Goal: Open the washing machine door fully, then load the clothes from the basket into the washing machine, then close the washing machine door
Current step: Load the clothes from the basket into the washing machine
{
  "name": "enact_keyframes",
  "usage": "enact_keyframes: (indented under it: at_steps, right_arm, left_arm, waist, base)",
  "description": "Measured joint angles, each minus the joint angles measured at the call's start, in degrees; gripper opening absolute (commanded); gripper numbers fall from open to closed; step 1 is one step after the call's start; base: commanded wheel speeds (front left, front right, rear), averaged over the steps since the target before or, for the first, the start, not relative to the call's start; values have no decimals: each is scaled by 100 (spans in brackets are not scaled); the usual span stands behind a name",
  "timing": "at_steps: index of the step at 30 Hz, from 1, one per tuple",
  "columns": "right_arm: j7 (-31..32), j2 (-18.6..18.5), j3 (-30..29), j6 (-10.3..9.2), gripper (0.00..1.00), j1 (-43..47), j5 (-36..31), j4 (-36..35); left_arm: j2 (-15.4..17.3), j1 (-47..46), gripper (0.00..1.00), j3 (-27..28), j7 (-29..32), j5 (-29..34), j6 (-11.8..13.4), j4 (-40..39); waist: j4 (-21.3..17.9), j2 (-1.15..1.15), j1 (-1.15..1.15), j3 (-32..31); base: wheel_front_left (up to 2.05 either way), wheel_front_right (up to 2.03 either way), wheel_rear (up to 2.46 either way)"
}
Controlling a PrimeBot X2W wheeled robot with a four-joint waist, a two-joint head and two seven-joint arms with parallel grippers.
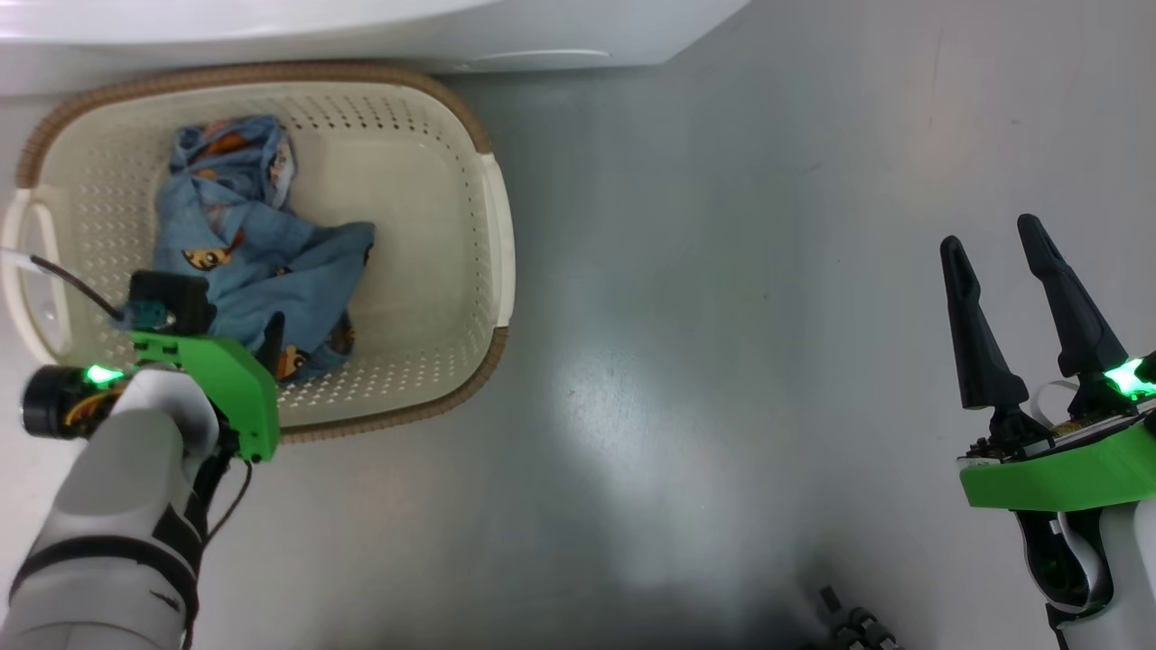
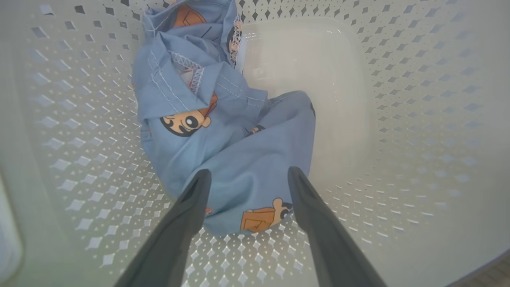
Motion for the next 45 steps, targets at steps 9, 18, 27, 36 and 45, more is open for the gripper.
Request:
enact_keyframes:
  at_steps: [9,18,27,36,45]
  right_arm:
    - [0,22,-3,0,100,-194,97,-35]
    - [0,43,101,0,100,-223,97,-41]
    - [-1,40,144,0,100,-359,99,-67]
    - [-1,44,281,0,100,-479,126,-90]
    - [-1,41,297,0,100,-480,137,-96]
  left_arm:
    - [80,-343,100,-94,204,-2,-30,22]
    - [162,-422,100,-123,385,-74,-29,30]
    - [264,-474,100,-200,638,-145,-30,32]
    - [404,-589,100,-282,792,-148,-30,34]
    - [424,-670,0,-372,855,-212,-31,34]
  waist:
    - [-139,0,0,333]
    - [-267,0,-1,463]
    - [-364,0,0,595]
    - [-490,0,0,722]
    - [-529,0,-1,749]
  base:
    - [0,0,0]
    - [0,0,0]
    - [0,0,0]
    - [0,0,0]
    - [0,0,0]
